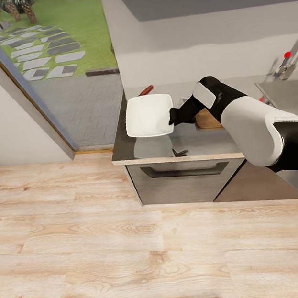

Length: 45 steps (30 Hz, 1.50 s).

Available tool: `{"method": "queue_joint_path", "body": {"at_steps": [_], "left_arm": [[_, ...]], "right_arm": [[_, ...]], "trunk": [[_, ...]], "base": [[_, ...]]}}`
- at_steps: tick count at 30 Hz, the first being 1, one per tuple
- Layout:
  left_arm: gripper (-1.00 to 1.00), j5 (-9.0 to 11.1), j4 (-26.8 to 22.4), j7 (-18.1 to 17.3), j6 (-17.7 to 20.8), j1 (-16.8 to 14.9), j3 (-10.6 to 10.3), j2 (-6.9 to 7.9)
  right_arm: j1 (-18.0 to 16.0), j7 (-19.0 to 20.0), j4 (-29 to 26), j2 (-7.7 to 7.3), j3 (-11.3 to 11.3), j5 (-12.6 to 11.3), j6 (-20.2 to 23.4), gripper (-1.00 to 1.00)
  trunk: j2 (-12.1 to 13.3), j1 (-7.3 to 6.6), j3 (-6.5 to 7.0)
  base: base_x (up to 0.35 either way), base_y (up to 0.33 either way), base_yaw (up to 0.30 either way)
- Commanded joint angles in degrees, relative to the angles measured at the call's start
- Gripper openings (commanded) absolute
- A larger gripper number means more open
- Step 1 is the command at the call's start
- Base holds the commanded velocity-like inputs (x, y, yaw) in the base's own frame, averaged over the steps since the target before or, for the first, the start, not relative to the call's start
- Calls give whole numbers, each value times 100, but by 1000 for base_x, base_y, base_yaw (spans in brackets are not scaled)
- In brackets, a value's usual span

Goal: In the kitchen, take the Vidalia onion out of the sink, dice it on the chopping board with the paring knife, put the diced onion into the bowl on the countertop, then place both the paring knife and the chopping board into the sink.

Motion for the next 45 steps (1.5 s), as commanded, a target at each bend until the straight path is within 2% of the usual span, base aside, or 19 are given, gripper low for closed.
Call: {"method": "queue_joint_path", "body": {"at_steps": [1,23,45], "left_arm": [[100,52,-6,20,-8,3,-48,3],[100,52,11,21,-8,7,-45,3],[100,52,11,20,-8,8,-47,-1]], "right_arm": [[-3,-4,7,0,-12,-43,21,-100],[-3,-4,191,1,-20,-43,21,-100],[-2,-4,221,-61,-25,-43,29,-100]], "trunk": [[-9,3,-7],[-9,3,-7],[-9,3,-7]], "base": [[2,-1,0],[0,0,0],[0,0,0]]}}
